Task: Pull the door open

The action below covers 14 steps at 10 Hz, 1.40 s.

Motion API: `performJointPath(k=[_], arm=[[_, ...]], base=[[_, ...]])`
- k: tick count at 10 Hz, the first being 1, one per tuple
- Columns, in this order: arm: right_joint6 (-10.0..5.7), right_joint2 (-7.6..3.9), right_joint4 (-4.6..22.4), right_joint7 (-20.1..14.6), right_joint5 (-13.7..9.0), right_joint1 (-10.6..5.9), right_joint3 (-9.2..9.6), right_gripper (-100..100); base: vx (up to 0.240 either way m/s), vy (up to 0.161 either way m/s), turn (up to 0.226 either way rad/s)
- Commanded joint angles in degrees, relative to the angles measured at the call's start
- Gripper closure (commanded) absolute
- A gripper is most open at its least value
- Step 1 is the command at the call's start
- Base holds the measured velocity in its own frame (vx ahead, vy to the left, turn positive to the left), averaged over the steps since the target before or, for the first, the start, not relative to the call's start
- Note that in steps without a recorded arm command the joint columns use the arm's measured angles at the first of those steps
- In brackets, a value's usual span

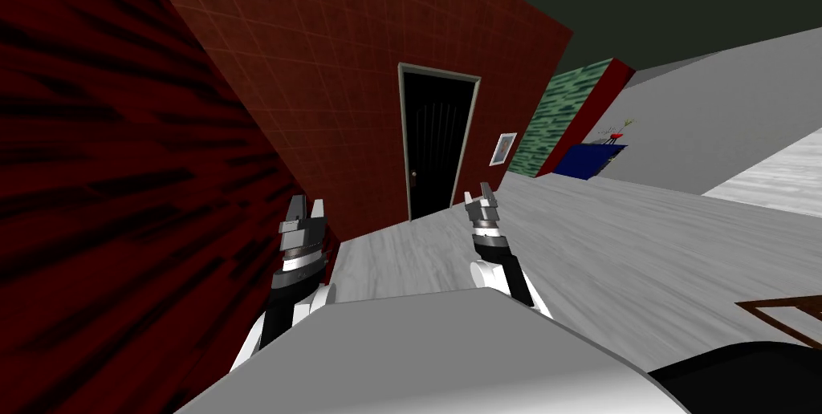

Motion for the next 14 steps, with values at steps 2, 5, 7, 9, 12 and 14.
performJointPath(k=[2, 5, 7, 9, 12, 14], arm=[[0.16, -0.69, 1.32, 2.66, -0.45, -0.56, 0.22, -100], [0.3, -1.55, 3.12, 6.24, -1.05, -1.22, 0.58, -100], [0.39, -2.13, 4.34, 8.66, -1.46, -1.67, 0.82, -100], [0.49, -2.75, 5.7, 11.36, -1.92, -2.18, 1.1, -100], [0.65, -3.68, 7.83, 15.59, -2.63, -2.96, 1.52, -100], [0.76, -4.31, 9.33, 18.57, -3.13, -3.52, 1.83, -100]], base=[[0.066, 0.001, 0.023], [0.085, 0.002, 0.026], [0.085, -0.001, 0.028], [0.091, -0.001, 0.031], [0.093, -0.003, 0.03], [0.099, 0.003, 0.037]])
